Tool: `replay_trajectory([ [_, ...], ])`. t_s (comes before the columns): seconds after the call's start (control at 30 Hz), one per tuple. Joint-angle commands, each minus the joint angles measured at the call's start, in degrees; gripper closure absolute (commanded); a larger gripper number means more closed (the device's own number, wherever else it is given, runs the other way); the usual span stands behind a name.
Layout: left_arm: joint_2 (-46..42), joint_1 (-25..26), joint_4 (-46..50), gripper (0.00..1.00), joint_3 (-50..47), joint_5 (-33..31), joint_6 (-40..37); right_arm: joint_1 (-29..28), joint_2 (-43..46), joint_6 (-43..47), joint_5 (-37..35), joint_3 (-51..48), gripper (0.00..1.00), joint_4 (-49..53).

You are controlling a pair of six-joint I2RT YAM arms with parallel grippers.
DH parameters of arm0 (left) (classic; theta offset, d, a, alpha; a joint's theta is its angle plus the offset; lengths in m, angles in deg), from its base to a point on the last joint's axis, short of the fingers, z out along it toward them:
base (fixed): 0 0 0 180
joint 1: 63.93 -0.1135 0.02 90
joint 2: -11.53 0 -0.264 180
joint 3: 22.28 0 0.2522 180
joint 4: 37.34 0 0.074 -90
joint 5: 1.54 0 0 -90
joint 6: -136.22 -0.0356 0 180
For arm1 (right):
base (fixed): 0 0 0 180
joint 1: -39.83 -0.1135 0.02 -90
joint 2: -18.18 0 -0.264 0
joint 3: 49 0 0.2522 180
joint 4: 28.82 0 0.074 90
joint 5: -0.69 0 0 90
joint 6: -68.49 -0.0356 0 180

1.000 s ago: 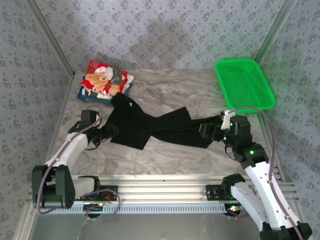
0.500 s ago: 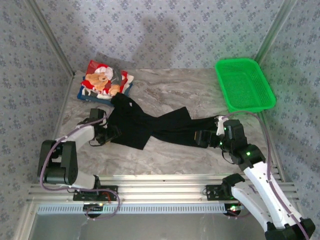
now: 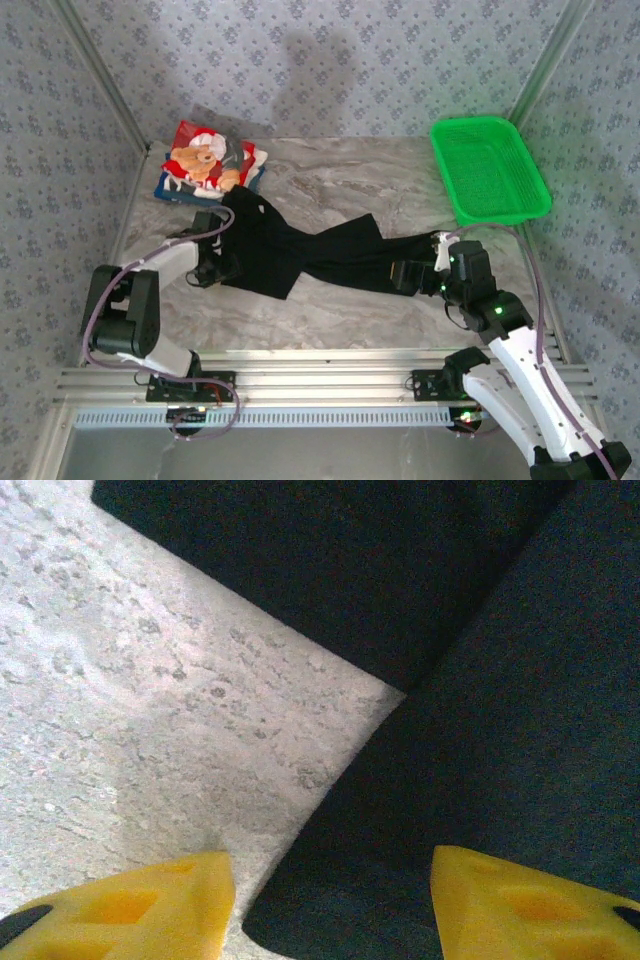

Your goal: Fold and stack the t-shirts

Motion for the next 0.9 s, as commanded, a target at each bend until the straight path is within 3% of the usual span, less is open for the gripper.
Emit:
replay_trajectory([
  [0.0,5.12,3.51,-3.14,0.46,0.57,2.41,-2.39,-0.34,0.46,-1.17,-0.77,-0.23,0.0,-0.31],
  [0.27,10.85,7.62,-2.81,0.58,2.44,0.01,-2.35,-0.38,0.52,-0.75,0.12,0.13,0.0,0.7],
  [0.47,8.83,7.95,-2.59,0.9,3.31,0.82,-2.33,0.06,0.11,-1.54,-2.06,-1.44,0.0,0.66],
  [0.57,4.25,7.82,-1.5,1.0,3.37,1.26,-2.61,1.26,-0.68,-3.6,-4.6,-2.15,0.0,1.18],
  [0.87,-24.87,0.14,4.52,1.0,4.9,10.87,0.14,9.73,-10.38,-4.85,-1.89,-3.44,0.0,-1.56],
])
